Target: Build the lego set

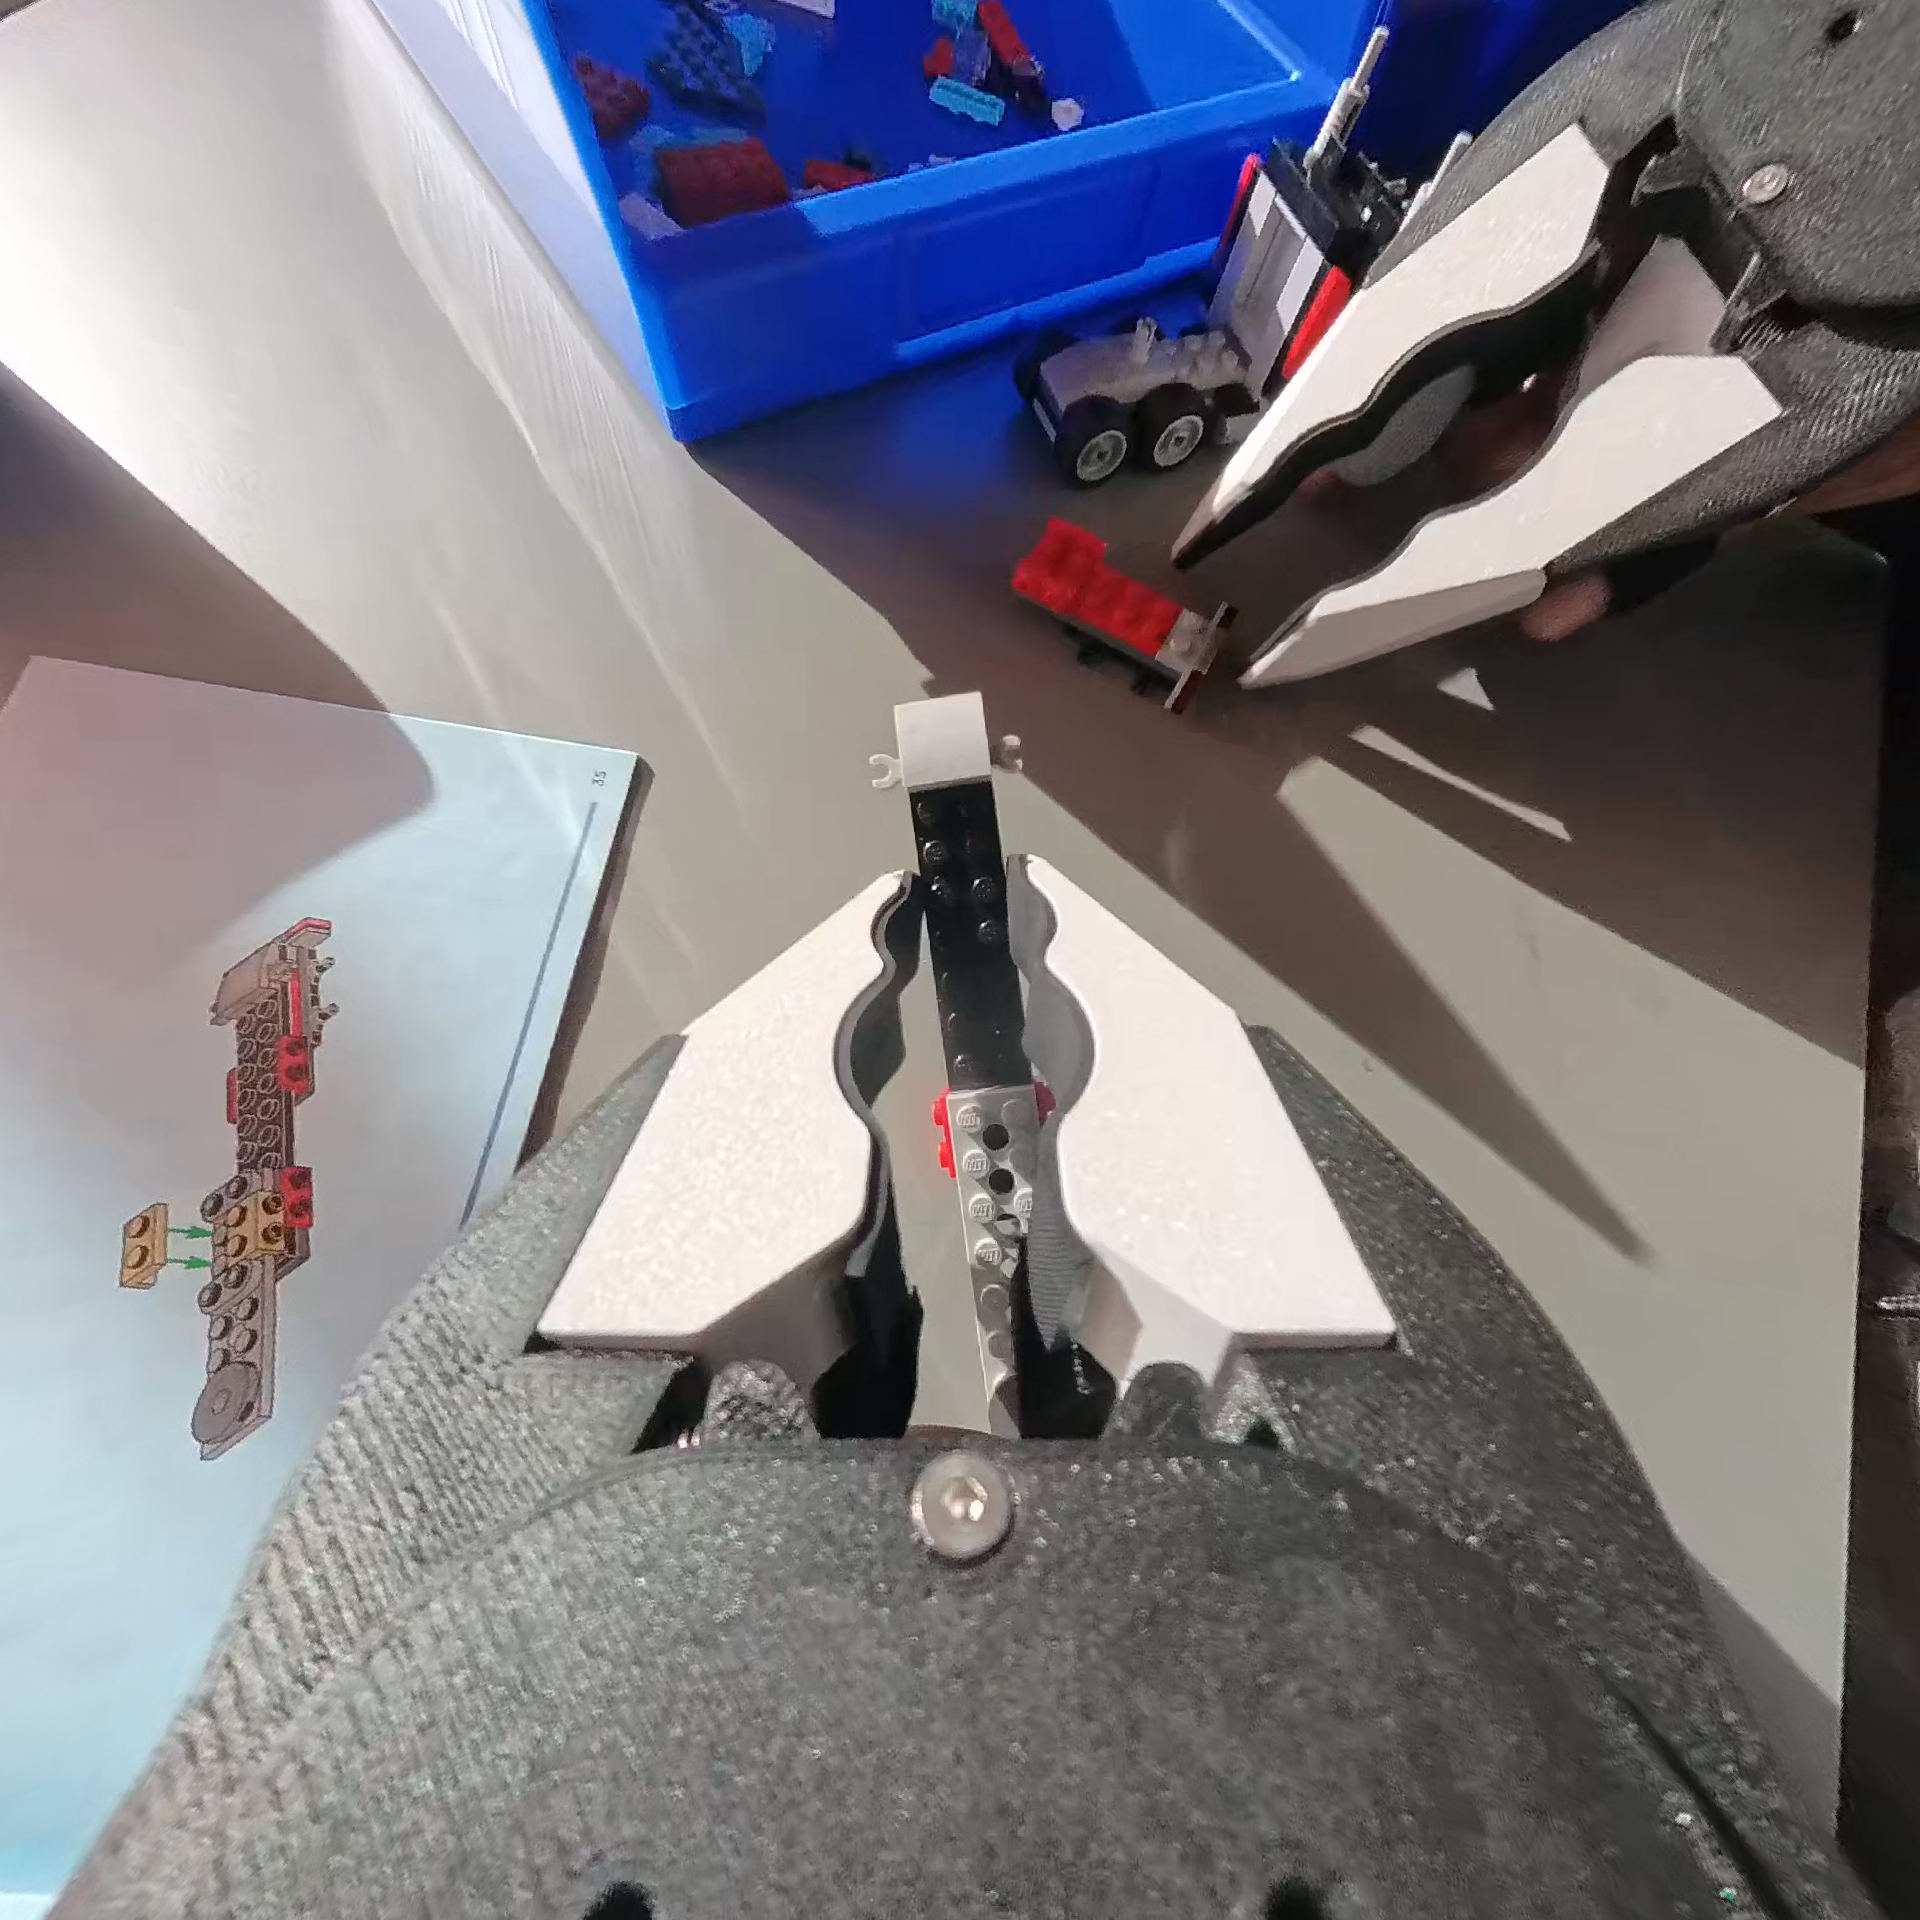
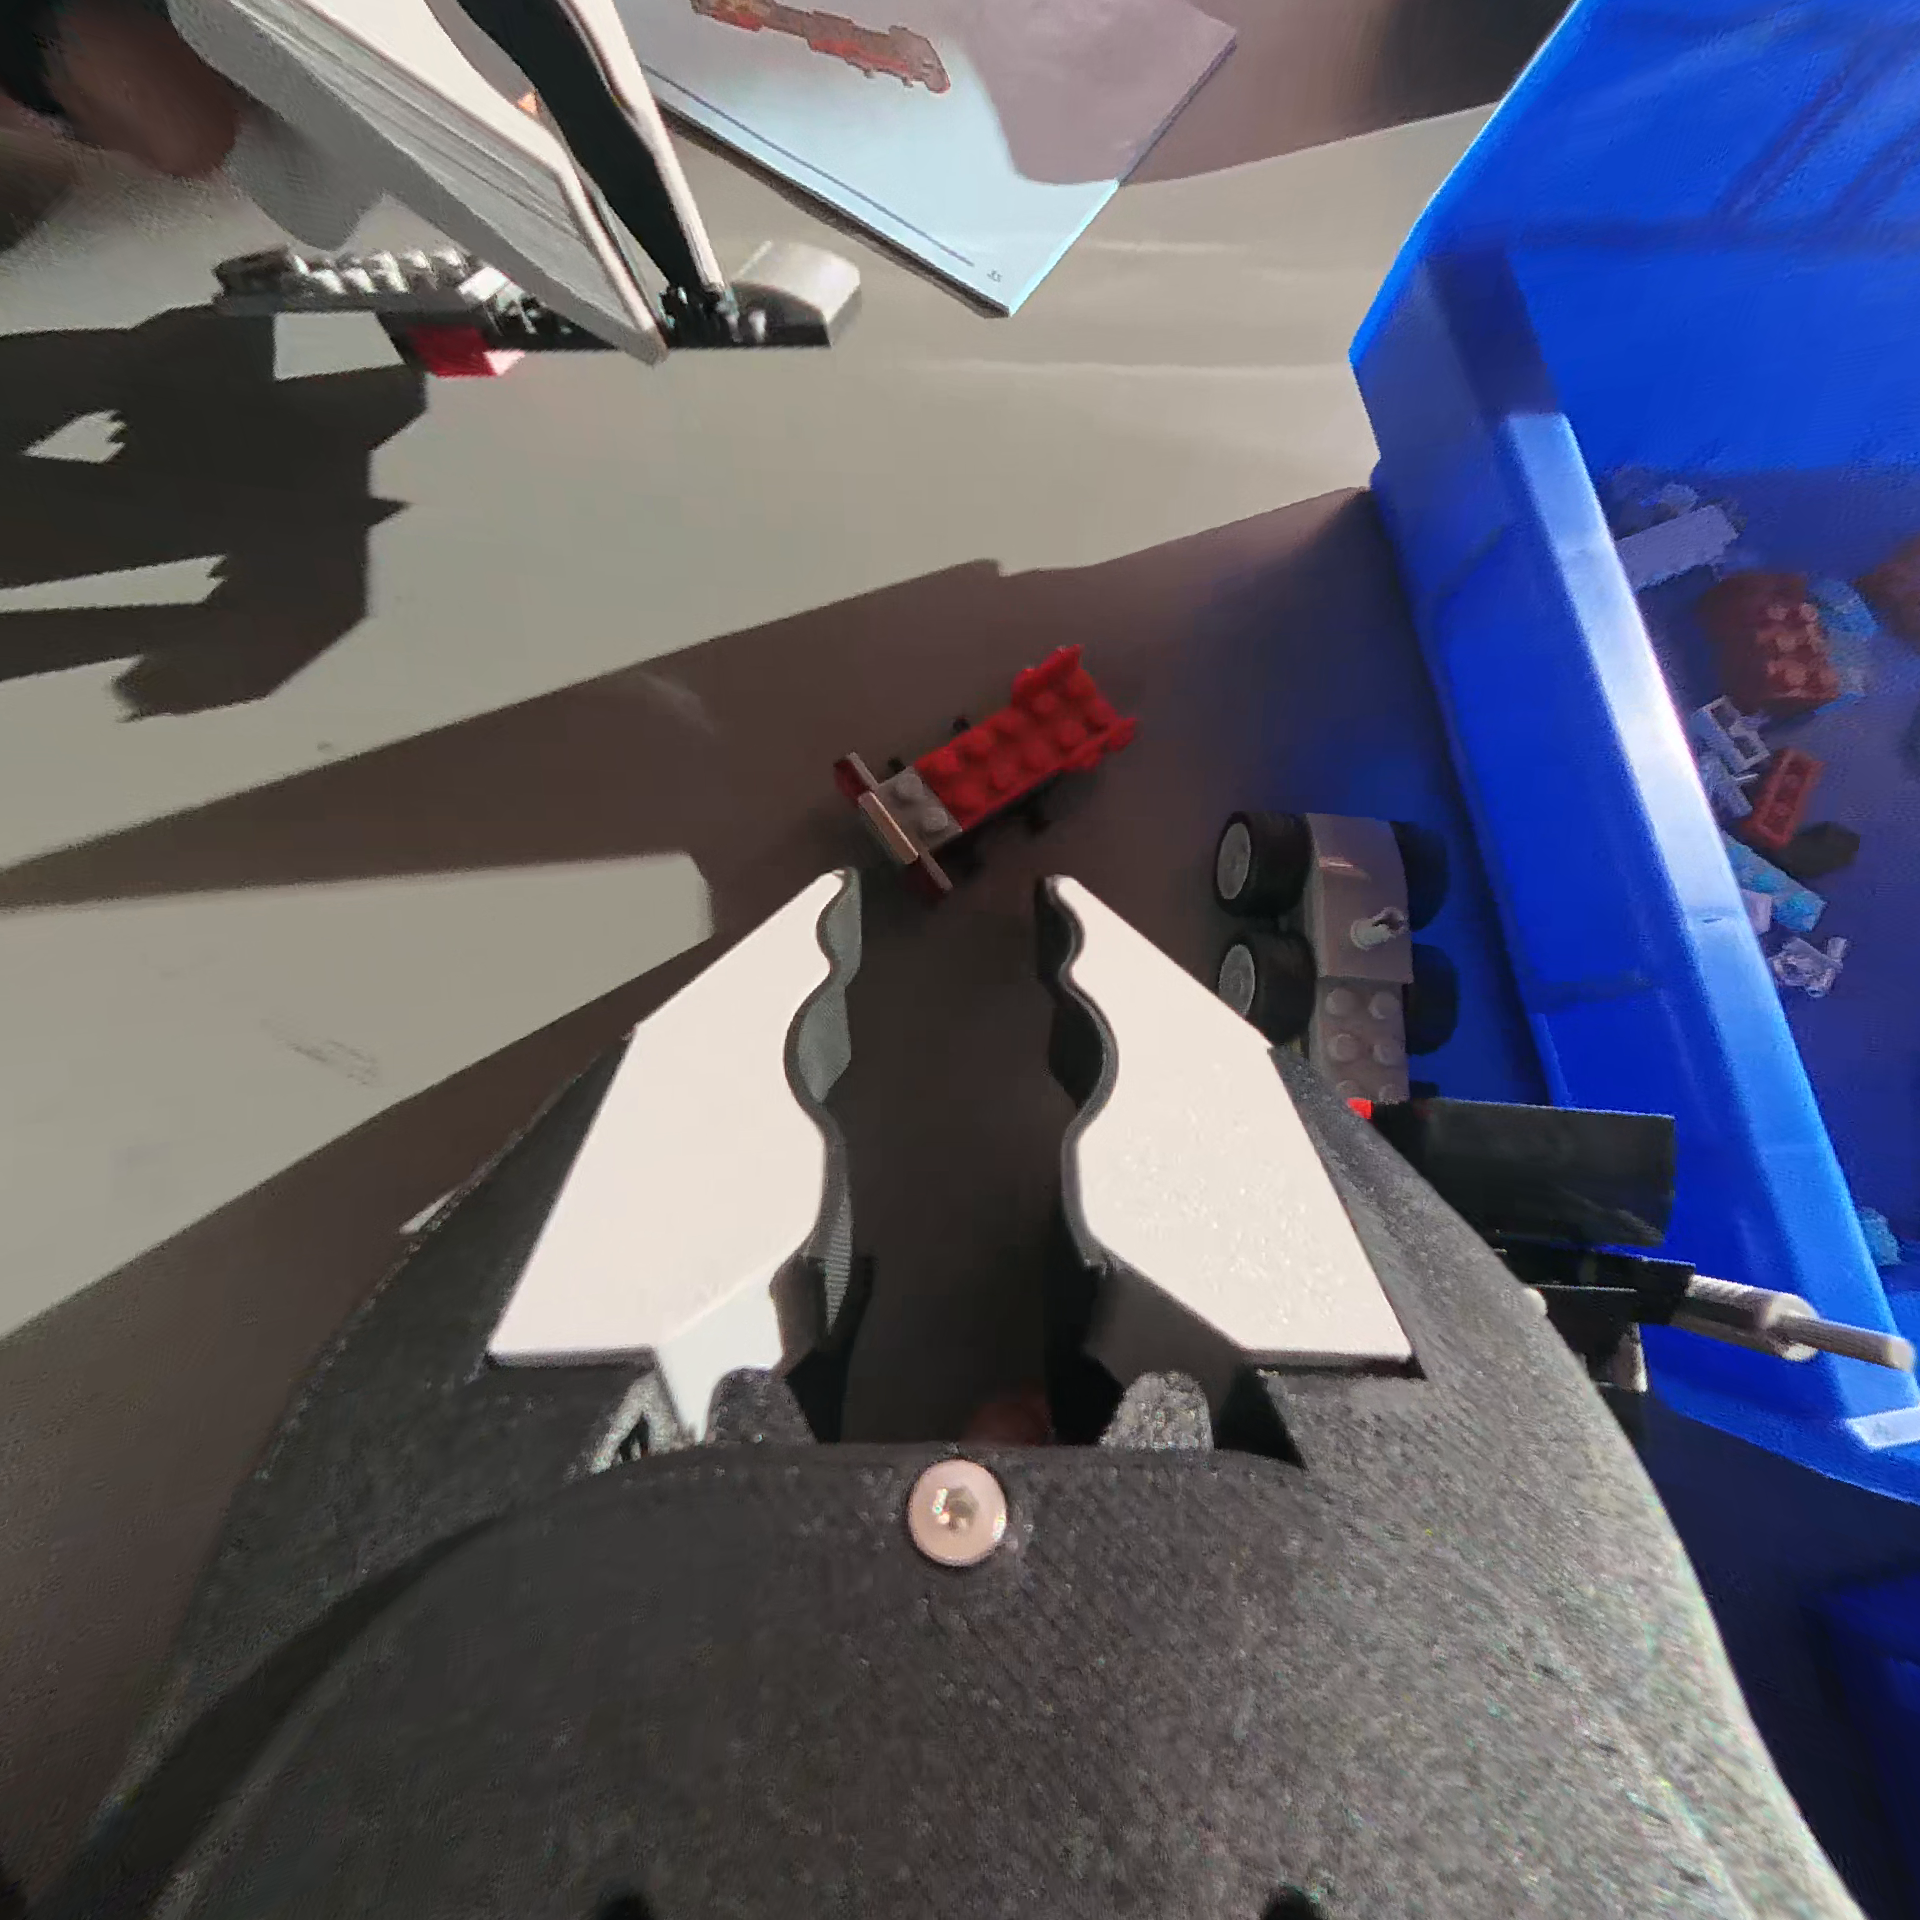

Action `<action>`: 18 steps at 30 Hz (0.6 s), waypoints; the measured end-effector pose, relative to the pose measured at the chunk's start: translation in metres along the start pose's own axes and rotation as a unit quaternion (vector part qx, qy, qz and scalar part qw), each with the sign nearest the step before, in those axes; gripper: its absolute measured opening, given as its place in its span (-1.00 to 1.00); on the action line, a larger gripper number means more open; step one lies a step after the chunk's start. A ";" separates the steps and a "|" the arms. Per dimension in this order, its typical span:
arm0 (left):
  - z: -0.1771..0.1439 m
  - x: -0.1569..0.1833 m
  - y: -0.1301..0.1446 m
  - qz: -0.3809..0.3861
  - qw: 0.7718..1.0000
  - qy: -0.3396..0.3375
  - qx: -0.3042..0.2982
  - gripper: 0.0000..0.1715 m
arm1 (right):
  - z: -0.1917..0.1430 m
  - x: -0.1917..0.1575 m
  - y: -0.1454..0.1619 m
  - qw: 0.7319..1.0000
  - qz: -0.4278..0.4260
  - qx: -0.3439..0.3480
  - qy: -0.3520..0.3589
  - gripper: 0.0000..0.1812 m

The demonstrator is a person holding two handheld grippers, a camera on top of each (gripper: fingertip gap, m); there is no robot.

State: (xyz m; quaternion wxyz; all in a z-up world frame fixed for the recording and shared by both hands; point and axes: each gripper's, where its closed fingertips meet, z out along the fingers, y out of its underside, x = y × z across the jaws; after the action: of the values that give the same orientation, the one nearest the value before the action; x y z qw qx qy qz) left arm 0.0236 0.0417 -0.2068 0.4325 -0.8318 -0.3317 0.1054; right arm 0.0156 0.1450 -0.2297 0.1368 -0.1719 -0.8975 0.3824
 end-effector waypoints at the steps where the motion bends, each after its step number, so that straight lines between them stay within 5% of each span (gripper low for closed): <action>1: -0.001 0.000 -0.001 -0.003 1.000 0.000 0.006 -0.80 | 0.000 0.001 0.000 1.000 -0.003 -0.002 0.010 -0.54; 10: -0.022 0.008 -0.005 -0.015 0.998 -0.017 0.067 -0.80 | 0.013 -0.003 -0.011 1.000 -0.008 -0.006 0.009 -0.45; 18: -0.059 0.014 -0.004 -0.039 0.990 -0.037 0.132 -0.80 | 0.025 -0.018 -0.022 0.996 -0.054 -0.009 -0.073 -0.51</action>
State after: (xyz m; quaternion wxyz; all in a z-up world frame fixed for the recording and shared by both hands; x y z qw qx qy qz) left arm 0.0598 0.0140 -0.1664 0.5296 -0.7494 -0.3628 0.1620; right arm 0.0180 0.1070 -0.2321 0.0900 -0.0959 -0.9166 0.3776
